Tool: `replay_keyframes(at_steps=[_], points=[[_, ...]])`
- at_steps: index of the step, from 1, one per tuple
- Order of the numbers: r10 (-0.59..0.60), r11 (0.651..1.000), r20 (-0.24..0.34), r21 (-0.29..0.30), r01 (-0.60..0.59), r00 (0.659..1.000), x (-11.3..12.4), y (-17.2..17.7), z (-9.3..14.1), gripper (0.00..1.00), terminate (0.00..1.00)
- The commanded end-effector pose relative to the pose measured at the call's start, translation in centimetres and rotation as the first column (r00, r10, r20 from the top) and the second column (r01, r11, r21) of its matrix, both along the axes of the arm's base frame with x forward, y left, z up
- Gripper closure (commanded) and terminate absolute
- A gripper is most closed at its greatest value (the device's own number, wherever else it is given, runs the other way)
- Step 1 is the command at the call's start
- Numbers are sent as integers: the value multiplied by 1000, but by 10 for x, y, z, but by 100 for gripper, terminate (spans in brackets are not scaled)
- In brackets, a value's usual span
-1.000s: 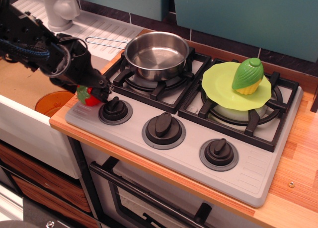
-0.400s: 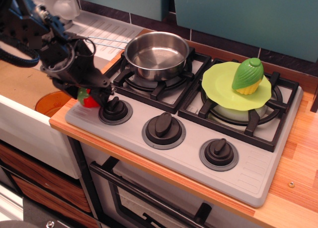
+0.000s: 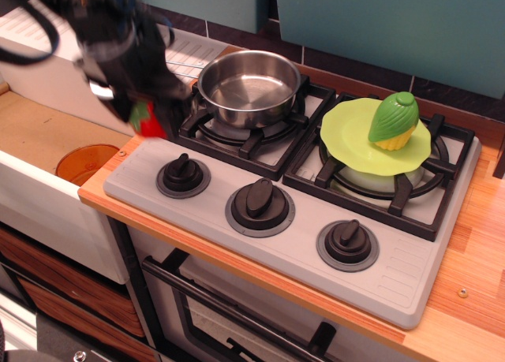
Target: Put corncob on plate and strawberry in pot or pan on stove
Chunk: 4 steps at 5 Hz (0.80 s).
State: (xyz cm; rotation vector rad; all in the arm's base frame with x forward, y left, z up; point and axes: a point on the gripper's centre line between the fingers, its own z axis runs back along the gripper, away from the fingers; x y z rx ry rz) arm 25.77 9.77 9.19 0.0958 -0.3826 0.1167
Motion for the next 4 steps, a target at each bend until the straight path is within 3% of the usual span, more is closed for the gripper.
replay_keyframes(at_steps=[1, 4], points=[[14, 999, -6, 44, -14, 1000, 24, -13, 55, 100, 0], [28, 999, 47, 45, -31, 998, 60, -32, 45, 100, 0]])
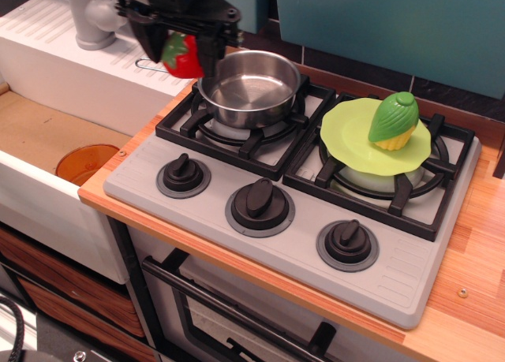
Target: Put corncob on plate and strawberry in pot or pan on stove
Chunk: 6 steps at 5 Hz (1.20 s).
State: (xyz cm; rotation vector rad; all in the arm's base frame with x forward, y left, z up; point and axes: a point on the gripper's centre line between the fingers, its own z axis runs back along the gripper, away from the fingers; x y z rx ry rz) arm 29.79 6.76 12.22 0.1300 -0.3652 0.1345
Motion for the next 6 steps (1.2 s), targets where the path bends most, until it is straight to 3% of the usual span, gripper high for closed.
replay_keyframes(at_steps=[1, 5, 6], points=[[-1, 1000, 72, 24, -1, 997, 29, -4, 15, 100, 0], [-14, 1000, 115, -3, 14, 993, 60, -11, -10, 100, 0], [-27, 999, 110, -14, 29, 994, 59, -13, -14, 0, 0]])
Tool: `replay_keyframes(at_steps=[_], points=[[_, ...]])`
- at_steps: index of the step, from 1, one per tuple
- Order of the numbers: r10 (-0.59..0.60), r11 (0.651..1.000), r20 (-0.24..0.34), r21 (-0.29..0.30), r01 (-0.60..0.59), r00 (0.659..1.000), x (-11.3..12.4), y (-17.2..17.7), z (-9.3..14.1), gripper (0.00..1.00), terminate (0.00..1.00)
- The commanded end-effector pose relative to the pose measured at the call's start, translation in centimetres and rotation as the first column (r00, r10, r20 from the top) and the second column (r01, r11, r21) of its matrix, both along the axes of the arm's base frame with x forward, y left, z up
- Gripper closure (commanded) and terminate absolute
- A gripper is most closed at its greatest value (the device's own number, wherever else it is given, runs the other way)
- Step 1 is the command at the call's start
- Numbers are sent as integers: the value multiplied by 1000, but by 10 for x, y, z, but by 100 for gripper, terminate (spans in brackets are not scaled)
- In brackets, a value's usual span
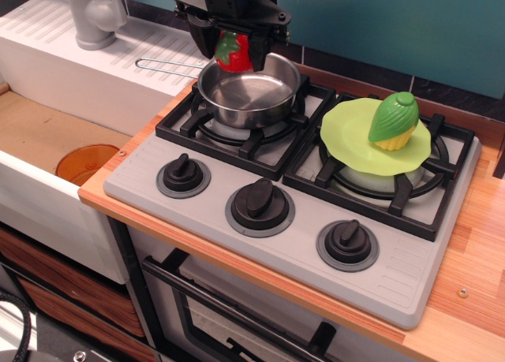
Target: Put corncob on plate and strawberry in pot or pan on stove
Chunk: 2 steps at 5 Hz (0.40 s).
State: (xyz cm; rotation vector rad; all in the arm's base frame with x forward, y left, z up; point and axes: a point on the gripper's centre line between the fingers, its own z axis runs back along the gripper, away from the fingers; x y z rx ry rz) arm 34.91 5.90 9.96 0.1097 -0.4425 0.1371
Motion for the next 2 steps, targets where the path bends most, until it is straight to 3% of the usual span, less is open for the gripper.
replay_keyframes(at_steps=[1, 2], points=[[-24, 1000, 31, -2, 24, 999, 5, -5, 7, 0, 0], [-21, 1000, 26, 2, 21, 999, 1, -7, 9, 0, 100]])
